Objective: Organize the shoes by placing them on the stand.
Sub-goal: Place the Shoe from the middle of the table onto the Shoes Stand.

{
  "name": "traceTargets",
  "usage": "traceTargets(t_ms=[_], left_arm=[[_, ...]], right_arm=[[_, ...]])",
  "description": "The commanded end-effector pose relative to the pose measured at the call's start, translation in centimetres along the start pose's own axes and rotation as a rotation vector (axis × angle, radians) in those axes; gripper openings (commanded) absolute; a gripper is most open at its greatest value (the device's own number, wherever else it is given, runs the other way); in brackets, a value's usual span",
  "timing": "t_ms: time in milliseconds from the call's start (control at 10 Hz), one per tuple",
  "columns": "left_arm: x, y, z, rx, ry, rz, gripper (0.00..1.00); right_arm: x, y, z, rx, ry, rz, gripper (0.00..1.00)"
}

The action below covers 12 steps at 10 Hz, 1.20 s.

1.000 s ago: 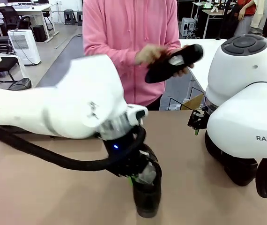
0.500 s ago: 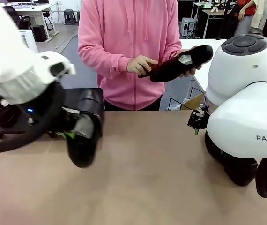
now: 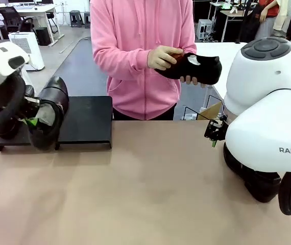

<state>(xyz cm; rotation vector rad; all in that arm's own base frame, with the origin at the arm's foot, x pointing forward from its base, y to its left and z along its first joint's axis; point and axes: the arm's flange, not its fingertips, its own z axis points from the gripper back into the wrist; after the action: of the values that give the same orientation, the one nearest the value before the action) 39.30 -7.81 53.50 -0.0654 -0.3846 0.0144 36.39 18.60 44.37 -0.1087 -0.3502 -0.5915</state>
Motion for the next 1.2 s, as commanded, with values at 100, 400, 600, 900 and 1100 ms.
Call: traceTargets(t_ms=[100, 400, 600, 900, 1100], left_arm=[[0.0, 0.0, 0.0, 0.0, 0.0, 0.0, 0.0], [0.0, 0.0, 0.0, 0.0, 0.0, 0.0, 0.0], [0.3, 0.1, -0.8, 0.06, -0.021, -0.042, 0.0], [2.9, 3.9, -1.6, 0.097, -0.042, -0.073, 0.0], [5.2, 8.2, -2.3, 0.121, -0.074, -0.047, 0.0]], right_arm=[[0.3, -0.1, 0.0, 0.016, -0.001, 0.015, 1.0], [0.3, -0.1, 0.0, 0.016, -0.001, 0.015, 1.0], [0.3, -0.1, 0.0, 0.016, -0.001, 0.015, 1.0], [0.3, -0.1, 0.0, 0.016, -0.001, 0.015, 1.0], [0.3, -0.1, 0.0, 0.016, -0.001, 0.015, 1.0]])
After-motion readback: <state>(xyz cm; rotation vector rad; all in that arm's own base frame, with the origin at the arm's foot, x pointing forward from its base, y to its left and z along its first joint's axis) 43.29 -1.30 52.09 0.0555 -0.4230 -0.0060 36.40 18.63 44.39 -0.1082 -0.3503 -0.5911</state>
